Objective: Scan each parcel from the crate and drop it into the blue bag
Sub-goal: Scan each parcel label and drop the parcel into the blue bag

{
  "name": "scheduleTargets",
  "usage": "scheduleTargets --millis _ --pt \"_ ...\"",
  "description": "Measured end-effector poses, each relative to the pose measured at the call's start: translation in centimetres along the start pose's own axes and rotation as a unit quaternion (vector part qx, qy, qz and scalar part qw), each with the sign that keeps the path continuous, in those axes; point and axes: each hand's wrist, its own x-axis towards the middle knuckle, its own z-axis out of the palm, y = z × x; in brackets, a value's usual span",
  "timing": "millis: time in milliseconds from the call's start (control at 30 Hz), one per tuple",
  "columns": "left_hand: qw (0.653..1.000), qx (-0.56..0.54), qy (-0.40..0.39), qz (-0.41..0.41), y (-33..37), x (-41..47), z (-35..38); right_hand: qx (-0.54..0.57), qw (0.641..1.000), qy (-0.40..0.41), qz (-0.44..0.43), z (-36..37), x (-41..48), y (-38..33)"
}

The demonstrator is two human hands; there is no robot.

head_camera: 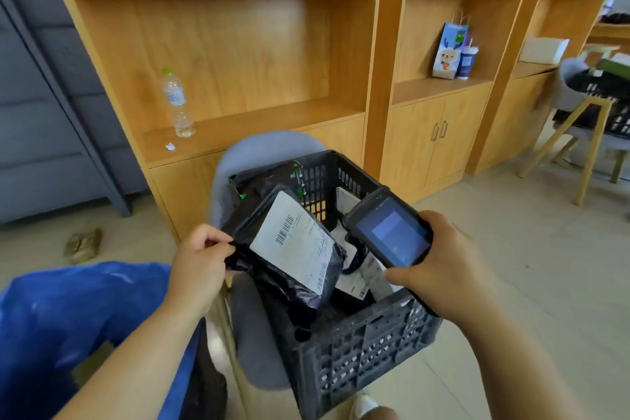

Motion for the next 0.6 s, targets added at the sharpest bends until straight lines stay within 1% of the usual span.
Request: scheduleTargets --millis 133,200,300,367,467,500,600 --pt "1.0 -0.018 0.001 -0.014 -1.8 -2.7 -1.1 -0.001 1.0 -0.019 -0.022 0.5 -1.7 -1.3" --pt "0.999 -0.032 0.013 -0.023 -2.3 -3.5 -1.6 -0.006 0.999 -0.027 -0.032 0.6 -2.2 -1.8" --pt "0.998 -0.024 0.037 -0.053 -2.9 -4.6 -1.8 -0.026 0.998 -0.022 -0.047 0.5 -2.8 -2.4" --pt "0.995 -0.046 0.054 -0.075 -3.1 -5.3 -1.7 -0.033 0.998 -0.024 -0.054 0.4 -3.0 -2.8" --pt "0.986 -0.102 0.051 -0.123 -3.0 -5.9 -1.1 -0.029 0.997 -0.036 -0.057 0.3 -3.2 -3.5" --pt "0.986 -0.094 0.048 -0.132 -2.9 -5.9 -1.0 -0.024 0.997 -0.04 -0.055 0.2 -3.3 -3.7" --pt "0.99 -0.005 0.049 -0.129 -2.6 -5.9 -0.6 -0.013 0.997 -0.046 -0.054 0.1 -3.6 -4.2"
